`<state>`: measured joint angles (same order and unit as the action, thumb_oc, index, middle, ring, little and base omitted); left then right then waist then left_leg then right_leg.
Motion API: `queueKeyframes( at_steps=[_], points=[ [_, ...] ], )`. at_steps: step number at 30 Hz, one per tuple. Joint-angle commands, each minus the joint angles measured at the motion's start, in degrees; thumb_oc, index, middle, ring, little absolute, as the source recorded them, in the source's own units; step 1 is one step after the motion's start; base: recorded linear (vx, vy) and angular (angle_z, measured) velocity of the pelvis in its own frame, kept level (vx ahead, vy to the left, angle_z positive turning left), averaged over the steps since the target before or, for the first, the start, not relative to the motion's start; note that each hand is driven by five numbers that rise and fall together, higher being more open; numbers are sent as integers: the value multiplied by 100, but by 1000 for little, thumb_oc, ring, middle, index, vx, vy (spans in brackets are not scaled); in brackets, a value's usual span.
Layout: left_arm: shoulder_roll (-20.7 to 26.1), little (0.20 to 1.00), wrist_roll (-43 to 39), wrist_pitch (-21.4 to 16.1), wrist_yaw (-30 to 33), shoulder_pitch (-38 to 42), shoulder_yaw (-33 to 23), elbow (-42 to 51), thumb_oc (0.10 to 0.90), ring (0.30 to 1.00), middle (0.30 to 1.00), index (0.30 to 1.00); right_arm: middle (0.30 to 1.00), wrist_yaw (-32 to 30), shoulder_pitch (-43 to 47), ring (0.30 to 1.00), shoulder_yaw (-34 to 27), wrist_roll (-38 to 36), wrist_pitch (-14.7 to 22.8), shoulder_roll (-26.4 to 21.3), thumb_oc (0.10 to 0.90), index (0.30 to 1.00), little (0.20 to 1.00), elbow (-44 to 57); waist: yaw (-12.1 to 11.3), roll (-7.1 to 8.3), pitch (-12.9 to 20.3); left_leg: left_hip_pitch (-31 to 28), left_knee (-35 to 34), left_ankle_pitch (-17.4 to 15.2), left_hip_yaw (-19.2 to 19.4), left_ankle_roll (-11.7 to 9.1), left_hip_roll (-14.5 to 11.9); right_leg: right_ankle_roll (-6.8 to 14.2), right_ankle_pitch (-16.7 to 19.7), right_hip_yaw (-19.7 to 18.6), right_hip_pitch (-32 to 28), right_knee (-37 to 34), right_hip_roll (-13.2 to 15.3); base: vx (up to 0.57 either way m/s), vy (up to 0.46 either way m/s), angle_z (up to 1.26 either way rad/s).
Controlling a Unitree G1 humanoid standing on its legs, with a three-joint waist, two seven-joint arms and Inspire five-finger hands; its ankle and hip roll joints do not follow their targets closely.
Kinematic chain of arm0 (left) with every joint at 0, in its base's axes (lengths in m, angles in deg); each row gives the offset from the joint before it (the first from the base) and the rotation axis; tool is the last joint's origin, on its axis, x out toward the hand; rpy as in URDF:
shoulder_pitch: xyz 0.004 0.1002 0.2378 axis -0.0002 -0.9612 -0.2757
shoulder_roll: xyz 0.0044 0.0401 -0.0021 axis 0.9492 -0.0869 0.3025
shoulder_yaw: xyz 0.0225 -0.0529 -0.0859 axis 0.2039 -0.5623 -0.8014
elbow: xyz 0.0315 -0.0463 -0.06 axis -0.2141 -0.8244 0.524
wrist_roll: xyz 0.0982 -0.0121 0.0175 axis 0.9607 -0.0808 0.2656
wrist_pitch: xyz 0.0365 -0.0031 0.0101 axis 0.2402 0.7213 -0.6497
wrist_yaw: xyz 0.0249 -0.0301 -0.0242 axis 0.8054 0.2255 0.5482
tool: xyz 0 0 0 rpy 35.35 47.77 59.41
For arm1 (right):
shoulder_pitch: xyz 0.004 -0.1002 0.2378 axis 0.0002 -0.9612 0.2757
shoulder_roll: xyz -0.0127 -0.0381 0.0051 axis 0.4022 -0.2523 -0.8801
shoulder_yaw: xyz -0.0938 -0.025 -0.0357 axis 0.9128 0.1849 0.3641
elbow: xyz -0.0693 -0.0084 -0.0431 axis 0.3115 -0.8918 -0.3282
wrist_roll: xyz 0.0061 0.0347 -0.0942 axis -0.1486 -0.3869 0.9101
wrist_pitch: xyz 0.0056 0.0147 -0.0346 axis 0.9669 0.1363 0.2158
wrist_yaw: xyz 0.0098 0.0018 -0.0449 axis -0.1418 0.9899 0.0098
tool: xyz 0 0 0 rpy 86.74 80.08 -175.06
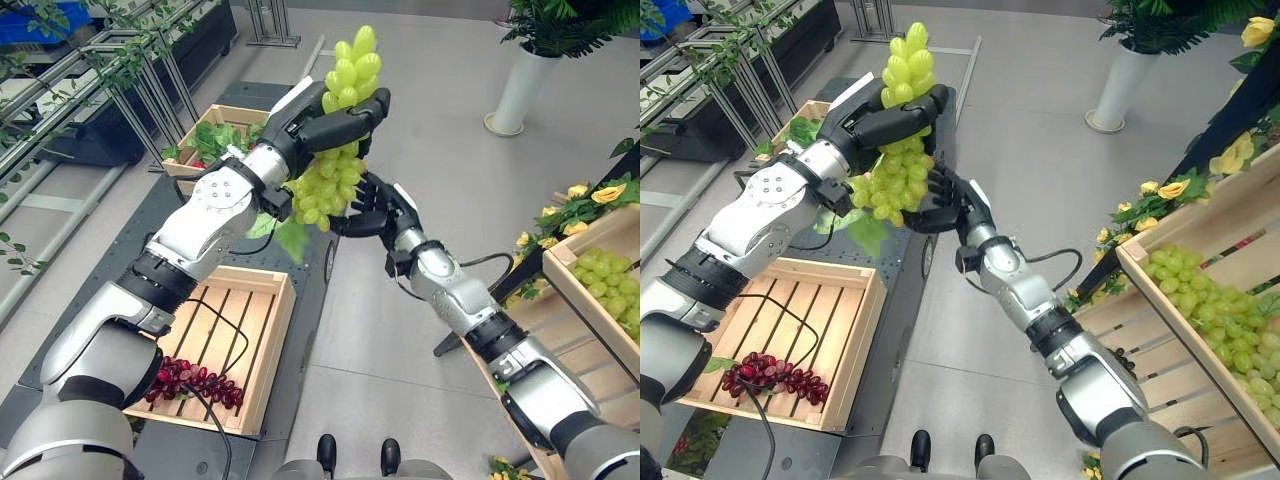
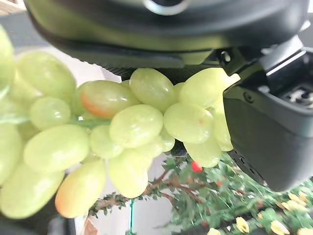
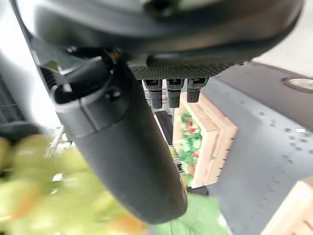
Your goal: Pick up the fruits from the basket on one side to the basket on the other side
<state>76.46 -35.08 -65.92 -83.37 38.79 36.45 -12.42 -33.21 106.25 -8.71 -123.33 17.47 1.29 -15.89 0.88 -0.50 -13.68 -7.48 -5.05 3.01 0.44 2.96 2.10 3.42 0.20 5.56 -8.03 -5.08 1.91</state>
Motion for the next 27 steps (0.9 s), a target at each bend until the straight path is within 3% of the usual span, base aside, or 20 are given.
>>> queueKeyframes(
  at_steps=[1, 7, 16, 27],
  points=[
    [-280, 300, 75, -798, 202, 537, -669, -512, 400, 300, 300, 300, 900, -176, -88, 900, -104, 301, 1039, 35, 800, 900, 900, 485, 31, -147, 1179, 90, 5, -544, -73, -246, 141, -99, -121, -50, 82, 8, -134, -8, 6, -8],
    [-194, 300, -7, -814, 195, 514, -746, -626, 400, 300, 300, 300, 900, 165, -349, 900, -141, 27, 1098, -3, 800, 900, 900, 743, 79, -160, 1161, 95, 5, -548, -35, -243, 143, -78, -122, -58, 97, 8, -126, -12, 2, -5],
    [-334, 300, 136, -913, 42, 516, -685, -962, 400, 300, 300, 300, 900, 574, -152, 900, -230, -363, 1744, 185, 800, 900, 900, 939, 70, -164, 1152, 79, 5, -558, -46, -246, 140, -81, -135, -21, 82, 8, -125, -4, -1, -2],
    [-400, 300, 75, -843, -113, 428, -757, -1131, 400, 300, 300, 300, 900, 902, -113, 900, -341, -642, 1905, 266, 800, 900, 900, 1139, 52, -151, 1187, 80, 5, -566, -52, -237, 134, -84, -151, -2, 80, 8, -121, 0, 0, 0]
  ],
)
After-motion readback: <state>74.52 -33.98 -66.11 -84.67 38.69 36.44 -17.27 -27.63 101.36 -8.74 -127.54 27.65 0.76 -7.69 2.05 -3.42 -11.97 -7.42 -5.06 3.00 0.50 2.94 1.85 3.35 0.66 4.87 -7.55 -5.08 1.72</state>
